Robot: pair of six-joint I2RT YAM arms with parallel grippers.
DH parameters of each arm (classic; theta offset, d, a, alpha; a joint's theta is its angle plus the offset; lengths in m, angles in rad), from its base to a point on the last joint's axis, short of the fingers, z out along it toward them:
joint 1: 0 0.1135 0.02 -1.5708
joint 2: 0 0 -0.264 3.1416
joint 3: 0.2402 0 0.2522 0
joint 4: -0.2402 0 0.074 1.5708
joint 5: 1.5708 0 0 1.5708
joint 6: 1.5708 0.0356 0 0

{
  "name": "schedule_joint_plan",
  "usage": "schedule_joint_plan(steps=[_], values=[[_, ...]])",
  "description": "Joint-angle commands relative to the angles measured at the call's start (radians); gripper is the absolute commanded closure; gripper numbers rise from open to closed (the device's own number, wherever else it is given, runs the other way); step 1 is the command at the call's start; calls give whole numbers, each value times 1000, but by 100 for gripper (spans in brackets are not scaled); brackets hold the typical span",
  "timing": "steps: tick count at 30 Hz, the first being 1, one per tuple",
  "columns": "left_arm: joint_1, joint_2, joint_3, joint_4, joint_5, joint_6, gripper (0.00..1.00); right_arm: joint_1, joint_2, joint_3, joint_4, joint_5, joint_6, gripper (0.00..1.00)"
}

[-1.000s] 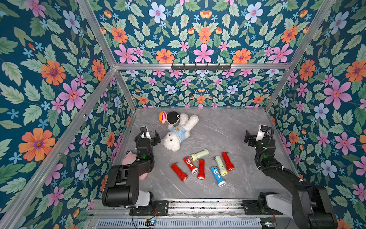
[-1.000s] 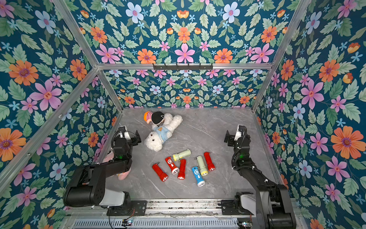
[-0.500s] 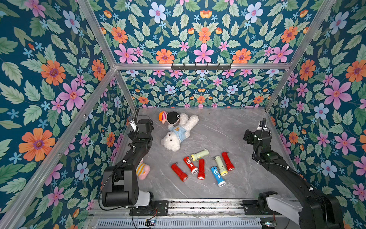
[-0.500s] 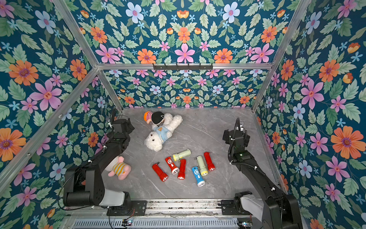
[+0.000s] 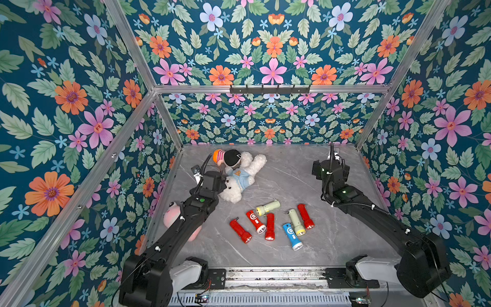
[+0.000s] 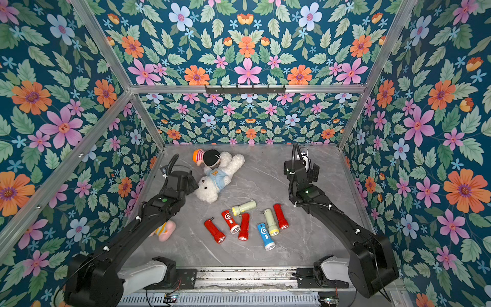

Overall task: Close the plug at the bottom of the flashlight
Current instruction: Pick up the flashlight from the center of the board.

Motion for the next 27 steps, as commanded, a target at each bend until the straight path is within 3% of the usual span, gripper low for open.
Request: schedule_joint_plan(steps=[1,6,9,13,27], values=[[-82,-78,-78,-105,38,-179,2,1,2,1,-5,-69,19,5],[-186,-141,-204,-120,106,-344,4,0,7,16,-65,-107,42,39],[-247,-140,-259,-121,106,-420,6,1,13,26,-112,-124,47,44],[-318,-113,-294,-118,114,-505,8,0,25,40,-170,-144,67,44],[-495,66,-214,-192,229,-605,11,0,69,72,-231,-119,89,42]])
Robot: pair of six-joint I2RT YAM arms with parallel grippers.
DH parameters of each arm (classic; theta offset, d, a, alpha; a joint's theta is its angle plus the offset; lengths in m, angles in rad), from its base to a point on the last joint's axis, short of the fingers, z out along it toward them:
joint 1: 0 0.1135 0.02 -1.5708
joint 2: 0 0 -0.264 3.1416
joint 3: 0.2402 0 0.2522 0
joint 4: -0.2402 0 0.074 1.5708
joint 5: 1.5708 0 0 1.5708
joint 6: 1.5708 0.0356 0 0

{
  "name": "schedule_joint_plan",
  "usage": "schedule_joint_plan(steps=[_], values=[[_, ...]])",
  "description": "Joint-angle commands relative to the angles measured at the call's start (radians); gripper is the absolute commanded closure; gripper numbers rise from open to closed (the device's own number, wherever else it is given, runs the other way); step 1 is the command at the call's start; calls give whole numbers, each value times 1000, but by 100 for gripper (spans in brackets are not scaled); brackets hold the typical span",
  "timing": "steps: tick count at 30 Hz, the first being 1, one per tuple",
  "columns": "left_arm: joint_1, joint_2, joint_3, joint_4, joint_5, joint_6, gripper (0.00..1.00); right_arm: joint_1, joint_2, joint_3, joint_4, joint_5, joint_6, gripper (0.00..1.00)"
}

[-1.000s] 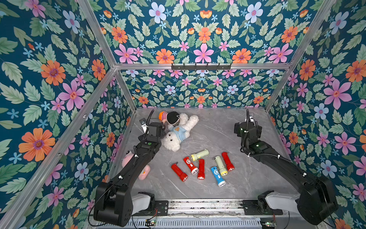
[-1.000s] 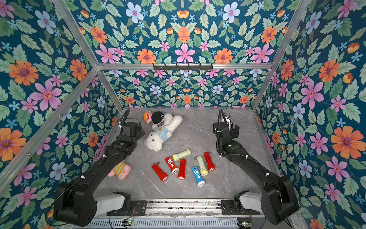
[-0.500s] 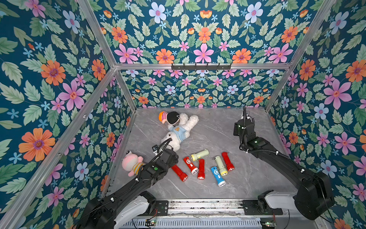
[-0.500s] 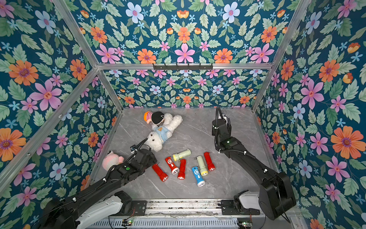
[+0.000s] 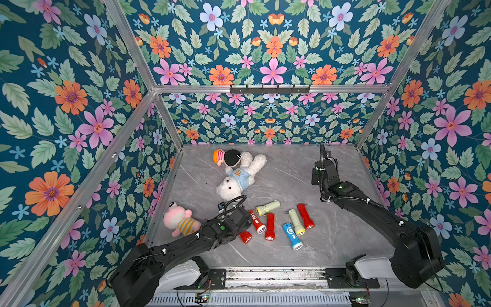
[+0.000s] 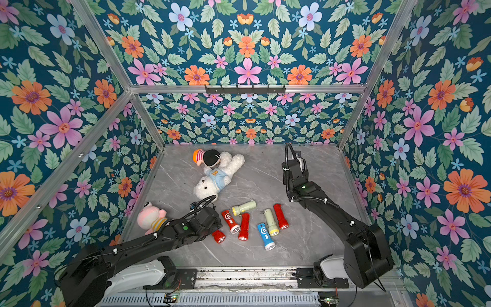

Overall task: Close the plug at the bottom of the flashlight
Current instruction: Pick up the flashlight from the center of the board.

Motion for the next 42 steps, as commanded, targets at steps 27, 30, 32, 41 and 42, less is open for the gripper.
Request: schedule_joint_plan(steps=[27,30,32,41,42], values=[[-24,149,94,-118,-46,-16,100,-35,68,27,-24,-9,24,40],[1,113,87,-93,-57,24,100,-39,73,30,-24,-13,27,40],[4,87,92,-88,-93,55,100,-43,73,30,-24,-16,30,41],[6,-31,165,-14,-433,438,100,-57,70,30,-29,-20,33,41],[7,-39,170,16,-472,501,100,-58,67,32,-32,-18,35,41]])
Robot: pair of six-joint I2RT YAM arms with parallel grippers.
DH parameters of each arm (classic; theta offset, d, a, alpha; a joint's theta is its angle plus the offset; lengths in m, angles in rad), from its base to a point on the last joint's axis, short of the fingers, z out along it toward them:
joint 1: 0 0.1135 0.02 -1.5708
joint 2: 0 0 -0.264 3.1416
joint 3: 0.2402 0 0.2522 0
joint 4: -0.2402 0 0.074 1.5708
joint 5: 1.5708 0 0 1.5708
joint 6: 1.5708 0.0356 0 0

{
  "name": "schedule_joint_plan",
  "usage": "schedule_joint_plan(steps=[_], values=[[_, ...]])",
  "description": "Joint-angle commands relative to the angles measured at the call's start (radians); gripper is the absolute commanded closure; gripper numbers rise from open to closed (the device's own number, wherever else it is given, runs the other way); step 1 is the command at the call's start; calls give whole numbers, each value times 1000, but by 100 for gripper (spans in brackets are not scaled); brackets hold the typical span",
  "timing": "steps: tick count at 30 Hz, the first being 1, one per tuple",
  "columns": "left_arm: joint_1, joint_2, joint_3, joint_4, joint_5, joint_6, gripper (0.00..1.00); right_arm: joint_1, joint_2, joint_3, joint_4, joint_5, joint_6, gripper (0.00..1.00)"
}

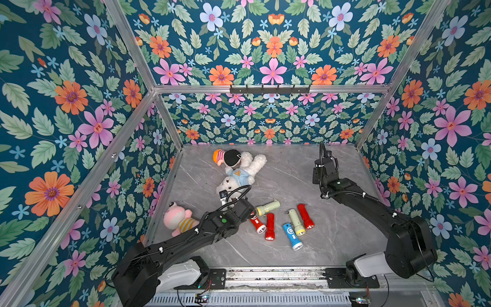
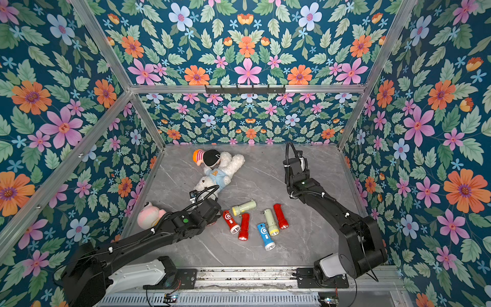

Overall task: Close the plug at the bottom of the flashlight
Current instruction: Pick up the flashlight from the center of the board.

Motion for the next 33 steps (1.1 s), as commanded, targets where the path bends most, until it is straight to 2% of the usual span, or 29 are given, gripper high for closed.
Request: schedule_joint_plan(steps=[1,4,8,10,12,15,18,22,26,29,33], values=[[-1,-22,25,92,-220,276,100,-4,-9,8,-16,3,15,41],[1,-11,67,117,-337,364,100,-12,-29,2,-26,5,23,41],[2,-46,59,356,-334,572,100,-30,-74,-31,-20,-12,31,43],[2,-76,36,483,-286,674,100,-41,-95,-45,-25,-23,34,44],[2,-114,-5,665,-177,823,100,-48,-115,-63,-32,-27,34,45],[2,-160,-49,863,-28,965,100,-54,-144,-95,-29,-46,33,45],[12,-151,-35,938,56,1064,100,-59,-170,-136,-7,-73,34,46],[32,-117,15,923,115,1116,100,-63,-184,-161,-3,-84,37,47],[97,-103,54,866,215,1115,100,-66,-183,-173,10,-94,36,47],[160,-125,17,918,278,1101,100,-68,-180,-173,26,-110,32,47],[240,-185,-73,1037,455,1067,100,-68,-189,-179,77,-164,4,47]])
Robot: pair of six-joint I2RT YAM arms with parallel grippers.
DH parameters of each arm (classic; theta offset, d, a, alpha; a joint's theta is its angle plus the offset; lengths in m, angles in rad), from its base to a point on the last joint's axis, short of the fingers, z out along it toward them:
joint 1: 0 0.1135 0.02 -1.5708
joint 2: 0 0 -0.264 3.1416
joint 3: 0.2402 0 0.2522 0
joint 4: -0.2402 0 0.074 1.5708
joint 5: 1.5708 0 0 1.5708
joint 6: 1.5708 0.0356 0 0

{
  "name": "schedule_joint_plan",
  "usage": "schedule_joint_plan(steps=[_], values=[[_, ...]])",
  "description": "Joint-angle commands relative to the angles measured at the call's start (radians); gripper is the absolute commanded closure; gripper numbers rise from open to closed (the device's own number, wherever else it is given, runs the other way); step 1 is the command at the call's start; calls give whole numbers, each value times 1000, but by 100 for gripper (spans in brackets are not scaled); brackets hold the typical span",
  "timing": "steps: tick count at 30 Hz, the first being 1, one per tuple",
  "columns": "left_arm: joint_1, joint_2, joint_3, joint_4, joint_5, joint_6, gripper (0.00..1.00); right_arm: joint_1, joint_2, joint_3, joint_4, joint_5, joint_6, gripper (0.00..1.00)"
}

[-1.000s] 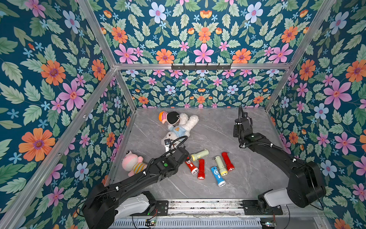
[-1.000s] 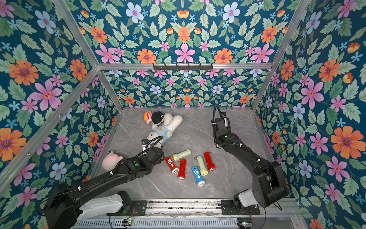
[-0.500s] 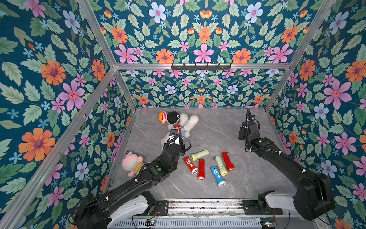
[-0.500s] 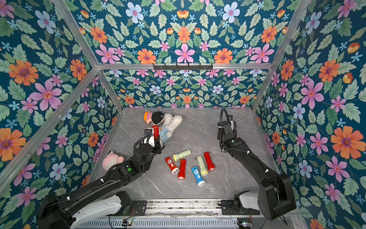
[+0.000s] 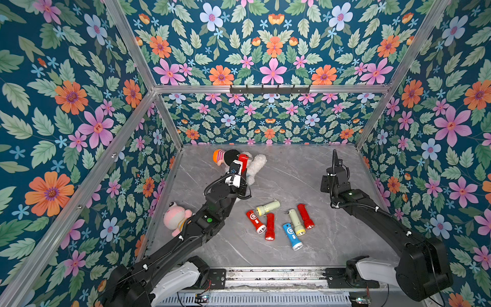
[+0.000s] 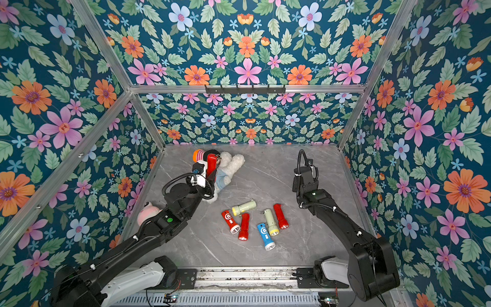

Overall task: Close the plug at the bottom of the flashlight
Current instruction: Pick up the flashlight from the center of the board.

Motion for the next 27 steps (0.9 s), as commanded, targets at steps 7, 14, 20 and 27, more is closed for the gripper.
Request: schedule_joint_plan(steps=[7,14,20,27], values=[[79,-46,-105,227,365,-28,100,-1,-15,-6,152,-218,-69,48],[123,-26,-150,295,501,-52,100,0,-8,21,203,-452,-92,51],[147,-20,-207,394,514,-80,100,0,34,102,153,-586,-78,73],[165,-1,-241,473,588,-112,100,-1,54,144,163,-734,-62,80]])
